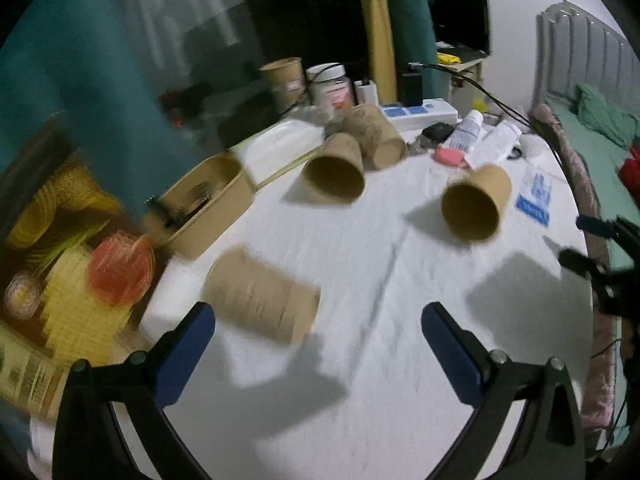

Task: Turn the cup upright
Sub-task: 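Move the left gripper toward the upside-down cartoon-printed paper cup, then close the left gripper around the upside-down paper cup's body, then lift the cup with the left gripper toward the right gripper, then grasp the cup with the right gripper while the left gripper releases it, then rotate the right gripper to turn the cup opening upward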

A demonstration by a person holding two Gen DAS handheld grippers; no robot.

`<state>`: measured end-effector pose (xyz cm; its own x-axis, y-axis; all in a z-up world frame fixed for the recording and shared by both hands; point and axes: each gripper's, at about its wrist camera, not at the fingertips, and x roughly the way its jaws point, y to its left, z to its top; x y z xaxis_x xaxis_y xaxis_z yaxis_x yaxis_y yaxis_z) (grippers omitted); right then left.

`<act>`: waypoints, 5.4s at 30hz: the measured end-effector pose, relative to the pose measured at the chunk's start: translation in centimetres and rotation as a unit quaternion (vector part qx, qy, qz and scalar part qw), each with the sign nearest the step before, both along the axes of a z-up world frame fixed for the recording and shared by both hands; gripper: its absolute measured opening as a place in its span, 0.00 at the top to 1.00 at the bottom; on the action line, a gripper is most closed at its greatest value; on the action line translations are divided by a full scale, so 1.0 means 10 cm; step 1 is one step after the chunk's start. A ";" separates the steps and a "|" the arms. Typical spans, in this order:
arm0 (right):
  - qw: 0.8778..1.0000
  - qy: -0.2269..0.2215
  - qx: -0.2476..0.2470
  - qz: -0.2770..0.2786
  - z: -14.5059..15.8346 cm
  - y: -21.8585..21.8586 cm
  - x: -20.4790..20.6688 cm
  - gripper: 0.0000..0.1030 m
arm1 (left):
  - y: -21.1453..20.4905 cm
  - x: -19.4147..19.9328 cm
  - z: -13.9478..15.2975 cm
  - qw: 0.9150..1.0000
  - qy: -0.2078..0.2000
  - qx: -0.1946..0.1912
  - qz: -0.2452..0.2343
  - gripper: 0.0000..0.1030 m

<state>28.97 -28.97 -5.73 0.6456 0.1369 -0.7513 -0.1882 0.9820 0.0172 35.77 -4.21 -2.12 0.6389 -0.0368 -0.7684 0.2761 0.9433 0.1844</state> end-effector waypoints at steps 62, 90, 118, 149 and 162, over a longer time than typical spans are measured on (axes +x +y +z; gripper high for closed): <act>0.998 0.032 0.013 0.046 0.01 0.36 -1.69 0.24 | -0.15 -1.74 -0.66 0.973 0.156 -0.068 -0.154 0.29; 0.696 0.069 -0.298 0.649 0.22 2.14 -1.71 0.24 | 0.91 -2.98 -0.40 0.963 0.040 -0.242 0.111 0.29; 0.569 0.120 -0.436 0.687 -0.16 2.97 -1.59 0.41 | 1.27 -3.24 -0.71 0.963 0.027 -0.242 0.114 0.29; 0.950 0.018 0.155 0.270 0.09 1.67 -1.15 0.41 | 1.15 -3.01 -0.55 0.961 0.021 -0.239 0.139 0.29; 0.966 -0.037 0.103 0.233 -0.07 1.65 -1.37 0.41 | 1.07 -2.86 -0.64 0.962 0.036 -0.243 0.119 0.29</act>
<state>15.26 -12.42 -6.42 0.5282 0.5673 -0.6319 -0.6170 0.7676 0.1735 7.18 6.47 -8.53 0.6194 -0.2626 -0.7399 0.0377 0.9513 -0.3060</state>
